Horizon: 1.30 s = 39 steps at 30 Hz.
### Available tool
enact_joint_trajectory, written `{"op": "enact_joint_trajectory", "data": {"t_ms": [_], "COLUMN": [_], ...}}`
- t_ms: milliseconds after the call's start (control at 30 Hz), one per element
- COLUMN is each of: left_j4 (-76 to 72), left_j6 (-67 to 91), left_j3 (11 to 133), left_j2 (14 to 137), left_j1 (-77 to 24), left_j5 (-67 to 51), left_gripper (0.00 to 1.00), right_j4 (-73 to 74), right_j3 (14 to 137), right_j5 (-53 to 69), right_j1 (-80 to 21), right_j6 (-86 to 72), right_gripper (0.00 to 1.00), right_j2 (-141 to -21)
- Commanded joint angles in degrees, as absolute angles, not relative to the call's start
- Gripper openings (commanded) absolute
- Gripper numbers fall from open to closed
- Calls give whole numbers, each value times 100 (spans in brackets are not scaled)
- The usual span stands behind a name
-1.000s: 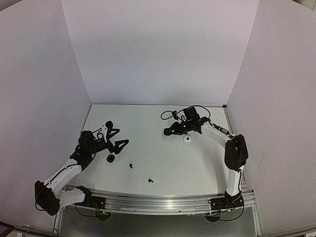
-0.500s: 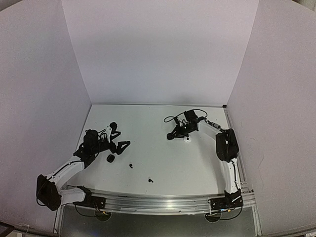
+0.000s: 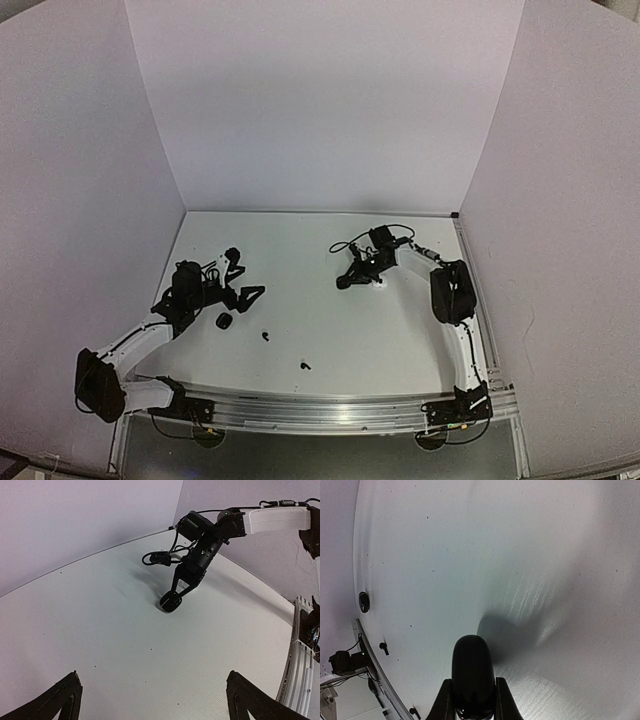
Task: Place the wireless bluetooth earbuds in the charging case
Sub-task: Place the charging case with the earbuds at the center of the board.
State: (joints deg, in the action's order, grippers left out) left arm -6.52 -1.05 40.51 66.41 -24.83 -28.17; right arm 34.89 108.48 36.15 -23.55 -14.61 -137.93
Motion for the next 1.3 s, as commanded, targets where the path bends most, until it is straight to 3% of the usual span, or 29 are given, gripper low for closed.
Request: {"op": "enact_joint_trajectory", "data": {"t_ms": [0,200,500,867,1000,1100,1267], "left_j4": [-837,-842,-888,-880,-888,-868,-751], "left_j6": [-184,-180,-167,-141,-149,-166,-196], "left_j3": [4304,4296,4305,4341,4338,4332,4328], "left_j2": [6671,6668,6713,6733,6733,6728,6742], "left_j1": [-2443,-2436,-2427,-2419,-2418,-2412,-2410], "left_j5": [-2707,-2700,-2707,-2713,-2716,-2715,-2704], "left_gripper": [100,100,100,100,100,100,100], "right_j4": [3575,3622,3768,3793,3813,3830,3849], "right_j3": [11252,11276,11180,11318,11323,11304,11426], "right_j5": [3646,3625,3361,3059,3026,2949,2898], "right_j1": [-2334,-2335,-2333,-2335,-2336,-2332,-2341], "right_j6": [-1377,-1375,-1321,-1341,-1323,-1309,-1274], "right_gripper": [0,2,37,47,55,70,77], "right_j2": [-14019,-14085,-13958,-13923,-13861,-13769,-13595]}}
